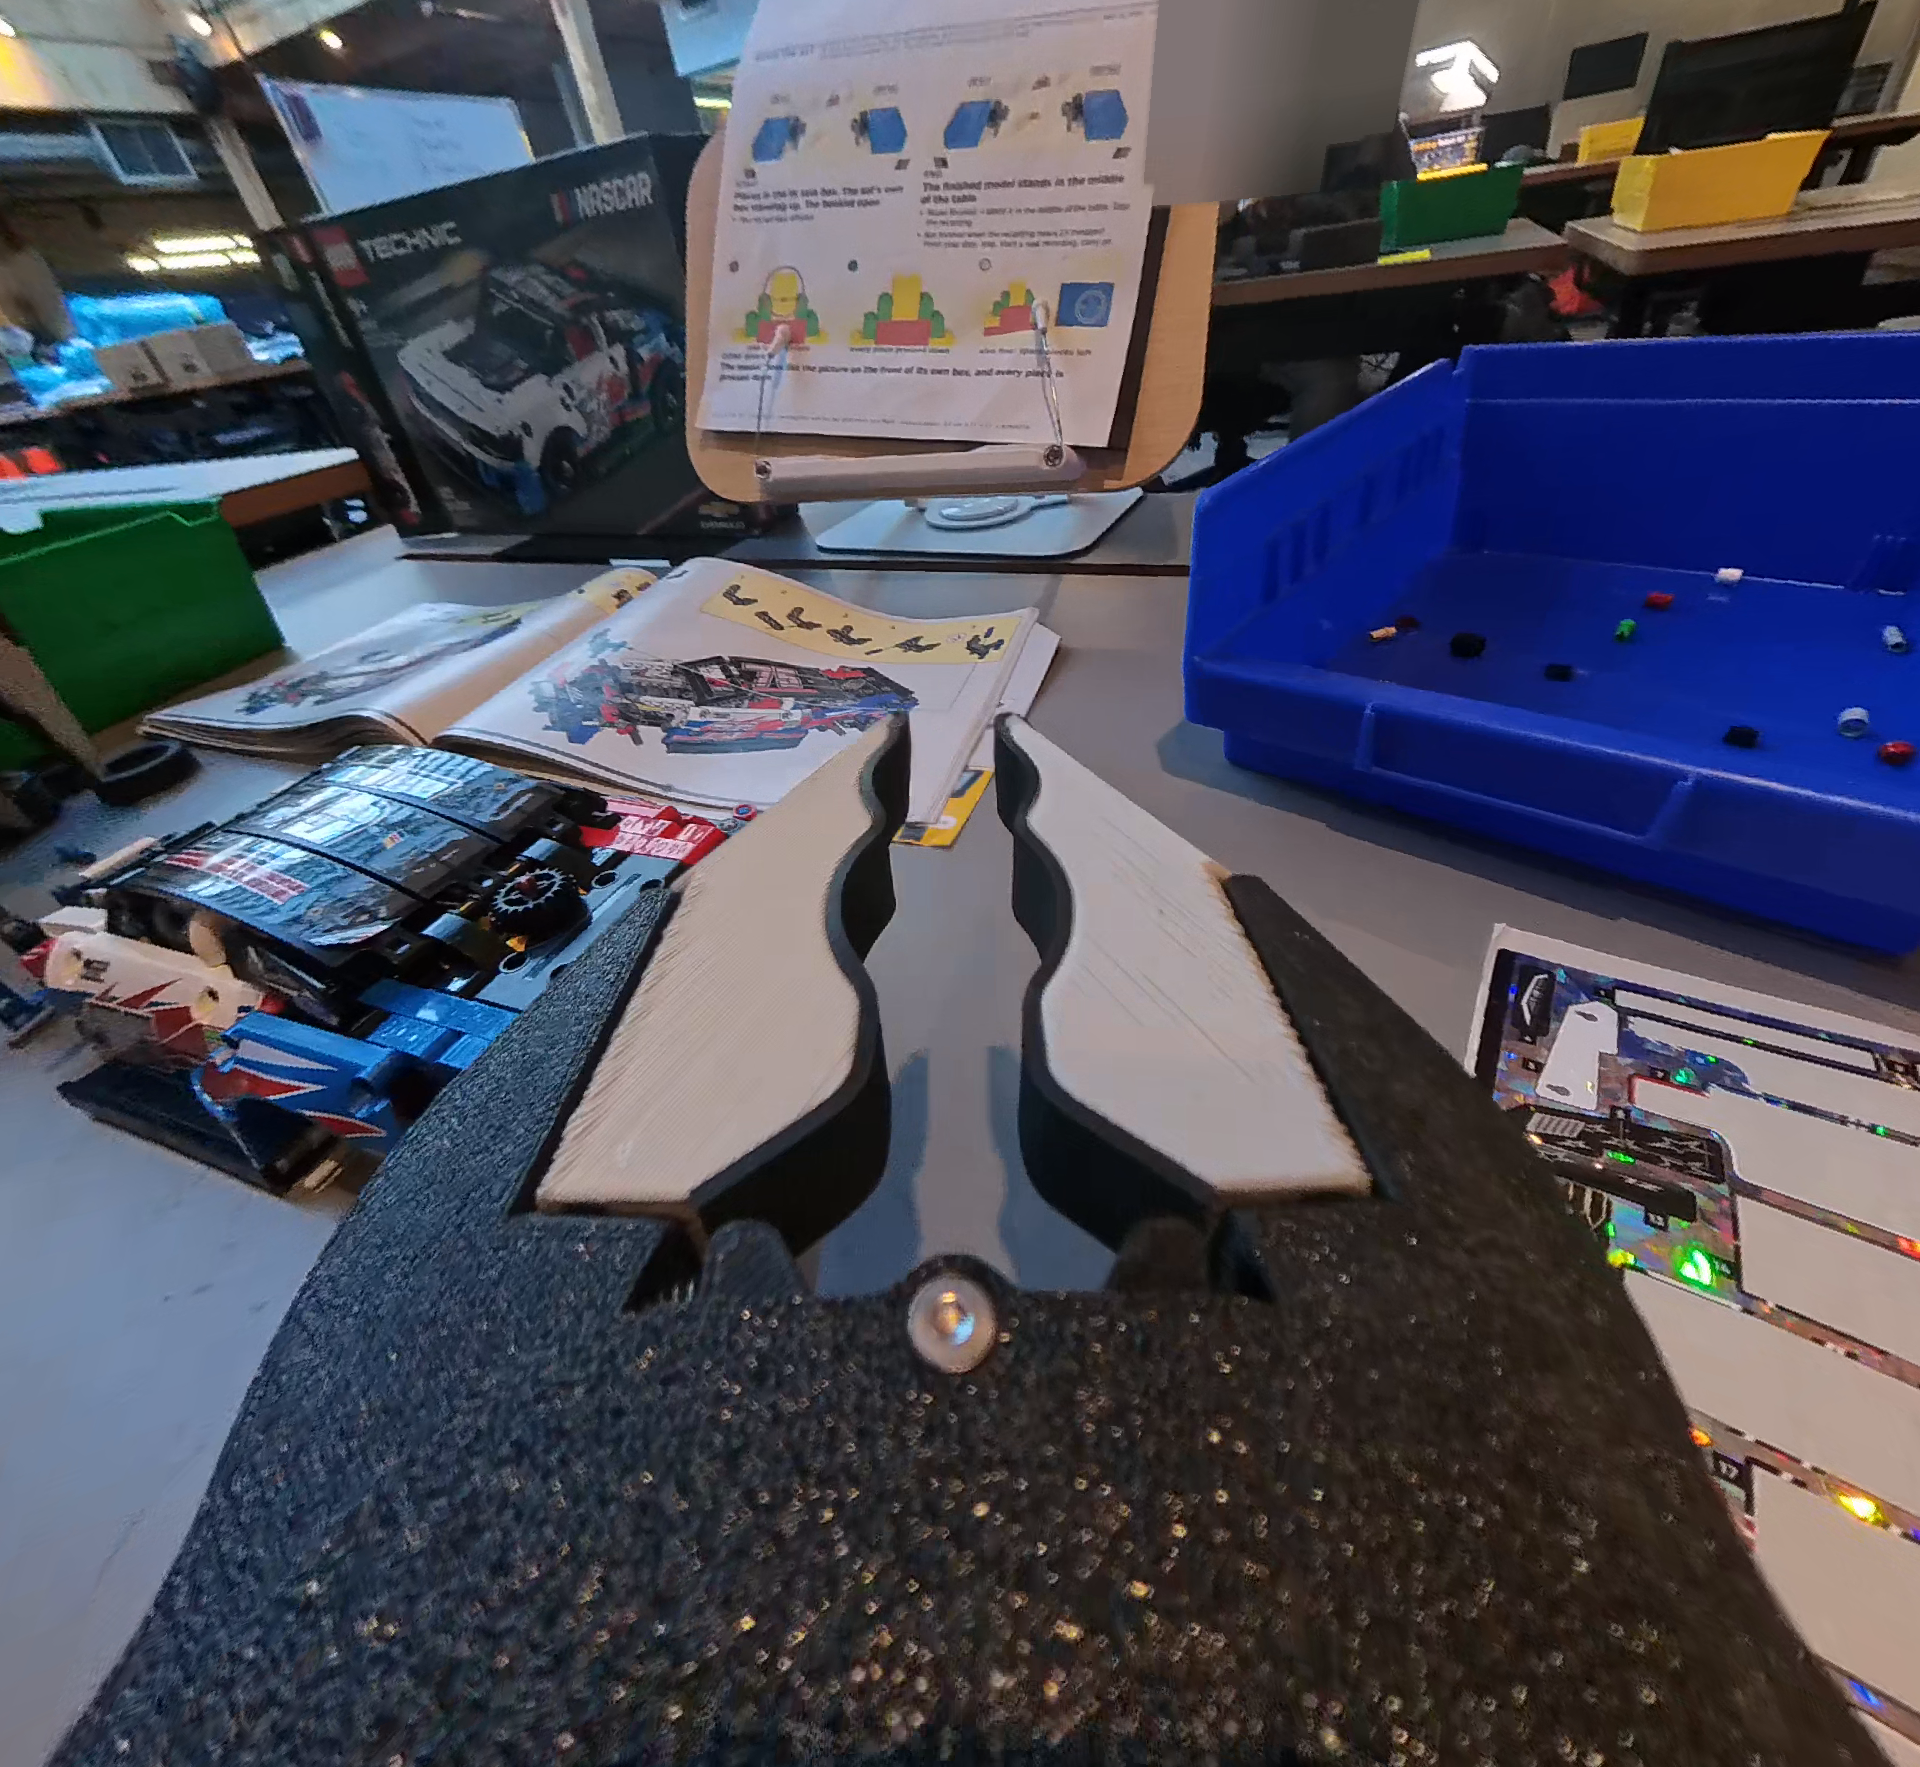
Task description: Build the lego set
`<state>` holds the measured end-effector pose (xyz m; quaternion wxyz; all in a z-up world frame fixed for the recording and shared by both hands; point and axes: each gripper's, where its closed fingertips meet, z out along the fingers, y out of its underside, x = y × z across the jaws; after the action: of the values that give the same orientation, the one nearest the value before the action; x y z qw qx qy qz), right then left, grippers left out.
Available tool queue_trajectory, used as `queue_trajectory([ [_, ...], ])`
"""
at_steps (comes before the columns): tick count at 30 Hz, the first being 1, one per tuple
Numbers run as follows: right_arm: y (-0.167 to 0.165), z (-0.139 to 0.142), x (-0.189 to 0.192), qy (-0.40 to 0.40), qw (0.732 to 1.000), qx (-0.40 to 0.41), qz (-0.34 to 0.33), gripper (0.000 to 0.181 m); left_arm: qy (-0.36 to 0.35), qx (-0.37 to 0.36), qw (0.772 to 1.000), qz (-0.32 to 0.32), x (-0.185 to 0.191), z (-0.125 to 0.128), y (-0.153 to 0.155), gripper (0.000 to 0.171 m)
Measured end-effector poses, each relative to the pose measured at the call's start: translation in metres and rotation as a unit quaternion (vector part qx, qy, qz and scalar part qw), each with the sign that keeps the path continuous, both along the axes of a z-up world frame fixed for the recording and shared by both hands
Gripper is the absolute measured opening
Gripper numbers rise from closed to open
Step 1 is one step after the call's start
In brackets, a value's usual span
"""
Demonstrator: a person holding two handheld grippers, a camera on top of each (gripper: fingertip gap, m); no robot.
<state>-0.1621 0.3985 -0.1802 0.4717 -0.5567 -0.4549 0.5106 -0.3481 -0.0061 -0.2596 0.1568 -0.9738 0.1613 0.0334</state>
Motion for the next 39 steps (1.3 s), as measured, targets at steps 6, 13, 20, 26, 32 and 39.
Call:
queue_trajectory([
  [6,-0.006,0.003,0.002,0.013,1.000,0.004,0.021,0.015,0.012,-0.068,0.998,-0.014,0.008,-0.025,-0.003,0.020],
  [13,-0.004,0.005,0.004,0.023,0.999,-0.010,0.026,0.015,0.000,-0.060,0.998,-0.005,0.015,-0.026,-0.001,0.002],
  [20,0.000,0.007,0.007,0.034,0.999,-0.029,0.023,0.015,-0.010,0.020,0.999,0.045,-0.002,0.029,-0.005,0.002],
  [26,-0.001,0.006,0.005,0.027,0.999,-0.022,0.023,0.014,0.085,0.181,0.953,0.227,-0.098,0.139,-0.072,0.002],
  [32,0.004,0.007,0.006,0.032,0.999,-0.027,0.010,0.014,0.073,0.207,0.907,0.359,-0.148,0.102,-0.132,0.002],
  [39,0.015,0.006,0.007,0.031,0.999,-0.029,-0.022,0.014,0.073,0.159,0.911,0.373,-0.165,0.050,-0.147,0.002],
])
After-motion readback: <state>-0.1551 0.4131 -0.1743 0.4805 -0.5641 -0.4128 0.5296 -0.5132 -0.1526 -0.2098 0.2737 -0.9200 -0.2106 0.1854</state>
